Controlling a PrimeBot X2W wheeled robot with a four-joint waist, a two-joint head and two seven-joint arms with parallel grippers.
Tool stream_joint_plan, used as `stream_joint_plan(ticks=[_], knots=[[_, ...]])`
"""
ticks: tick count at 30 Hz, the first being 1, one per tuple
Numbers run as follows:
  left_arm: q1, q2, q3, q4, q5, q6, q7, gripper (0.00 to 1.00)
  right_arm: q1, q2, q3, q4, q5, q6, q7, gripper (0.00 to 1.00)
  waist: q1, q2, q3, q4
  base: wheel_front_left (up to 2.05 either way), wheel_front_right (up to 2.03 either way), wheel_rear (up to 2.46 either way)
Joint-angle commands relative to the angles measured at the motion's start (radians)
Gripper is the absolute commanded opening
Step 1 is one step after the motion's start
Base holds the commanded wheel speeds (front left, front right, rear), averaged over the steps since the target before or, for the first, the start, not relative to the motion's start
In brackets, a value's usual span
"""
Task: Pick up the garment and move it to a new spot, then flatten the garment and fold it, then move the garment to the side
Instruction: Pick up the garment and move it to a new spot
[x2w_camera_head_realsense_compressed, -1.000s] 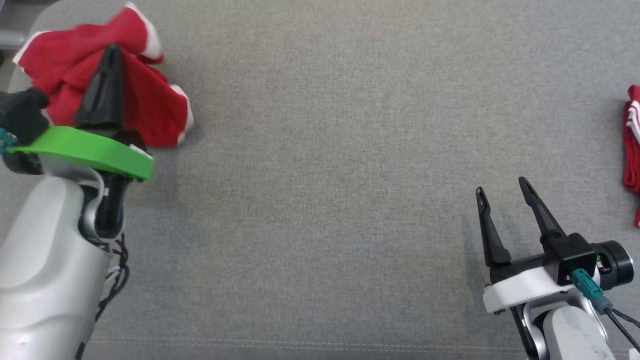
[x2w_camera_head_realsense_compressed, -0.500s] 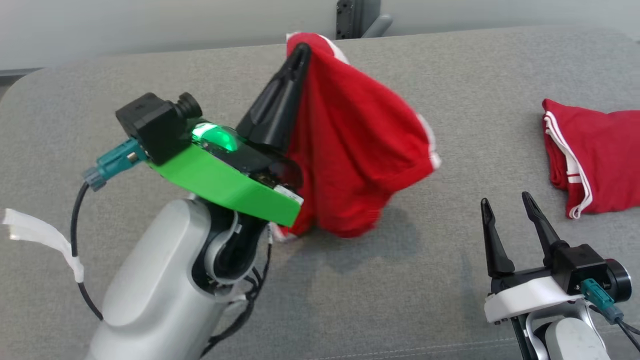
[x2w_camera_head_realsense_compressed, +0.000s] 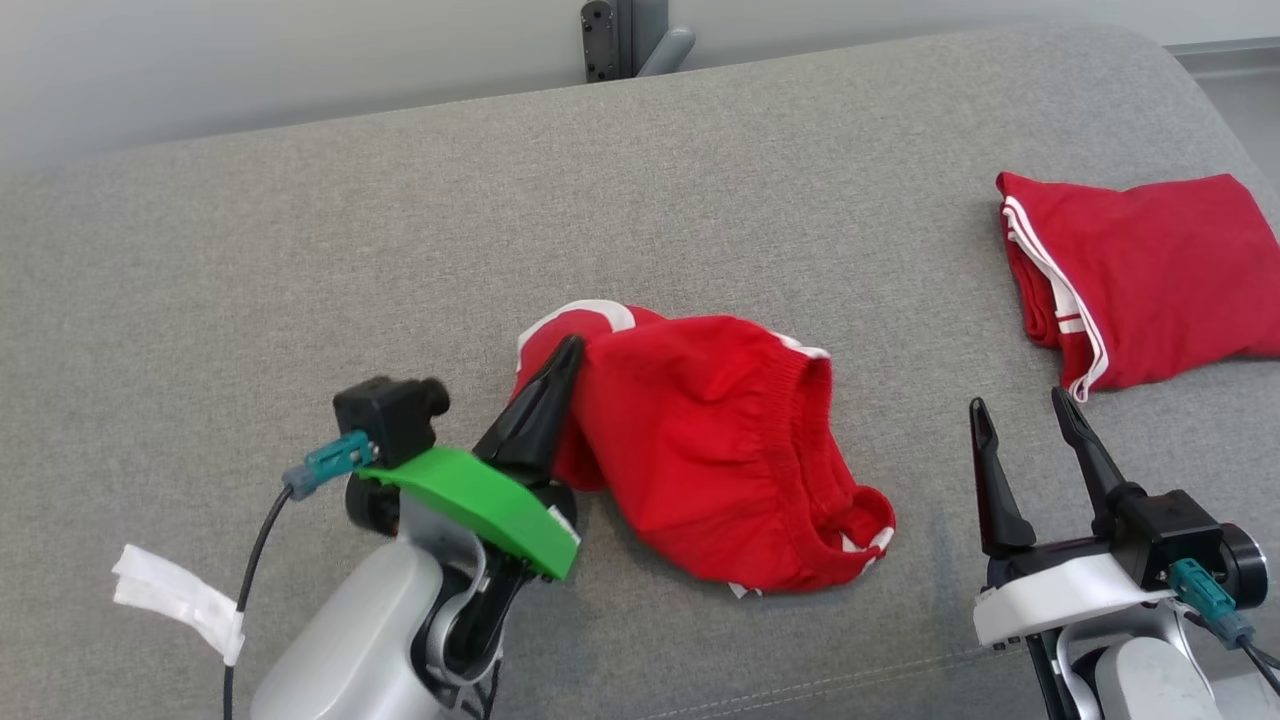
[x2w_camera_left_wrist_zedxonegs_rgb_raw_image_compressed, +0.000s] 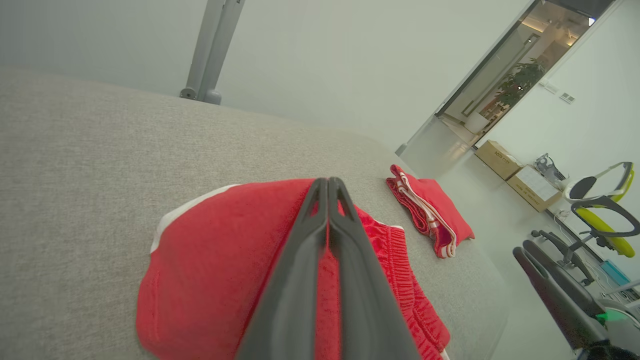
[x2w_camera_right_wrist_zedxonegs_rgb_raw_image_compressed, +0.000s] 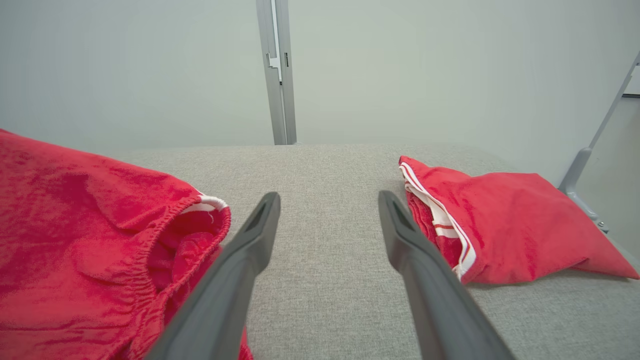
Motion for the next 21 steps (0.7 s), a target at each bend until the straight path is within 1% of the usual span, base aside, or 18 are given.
stream_joint_plan(ticks=[1,5,9,12,13,14,15,19,21], knots=[[0.019,0.015,0.0,0.044,0.007,-0.013,-0.014,0.0,0.004,0.0,-0.003,0.002,0.003,-0.002,-0.003,1.0,0.0001,0.0077,0.0,-0.001,0.0,0.0,0.0],[0.044,0.03,-0.023,0.21,0.032,-0.038,-0.048,0.0,0.012,-0.001,-0.008,0.009,0.003,-0.002,-0.003,1.0,0.0001,0.0077,-0.005,0.004,0.0,0.0,0.0],[0.055,0.02,-0.028,0.339,0.034,-0.057,-0.078,0.0,0.022,0.0,-0.013,0.016,-0.001,-0.002,-0.003,1.0,0.0001,0.0077,-0.018,0.022,0.0,0.0,0.0],[0.05,0.003,-0.026,0.406,0.033,-0.07,-0.097,0.0,0.025,0.0,-0.012,0.023,-0.004,-0.002,-0.003,1.0,0.0001,0.0077,-0.032,0.034,0.0,0.0,0.0],[0.046,-0.002,-0.023,0.422,0.03,-0.072,-0.103,0.23,0.024,0.0,-0.011,0.024,-0.005,-0.002,-0.003,1.0,0.0001,0.0077,-0.036,0.038,0.0,0.0,0.0],[0.041,-0.006,-0.018,0.434,0.031,-0.076,-0.108,0.76,0.025,0.0,-0.011,0.025,-0.006,-0.002,-0.003,1.0,0.0001,0.0077,-0.041,0.04,0.0,0.0,0.0],[0.037,-0.012,-0.012,0.445,0.028,-0.077,-0.114,1.0,0.026,0.0,-0.01,0.026,-0.007,-0.002,-0.003,1.0,0.0001,0.0077,-0.046,0.043,0.0,0.0,0.0],[0.033,-0.022,0.017,0.449,0.041,-0.082,-0.121,1.0,0.034,0.0,-0.012,0.031,-0.008,-0.002,-0.003,1.0,0.0001,0.0077,-0.069,0.048,0.0,0.0,0.0],[0.05,-0.017,0.046,0.422,0.062,-0.076,-0.121,1.0,0.046,0.0,-0.018,0.031,-0.007,-0.002,-0.003,1.0,0.0001,0.0077,-0.088,0.049,0.0,0.0,0.0]])
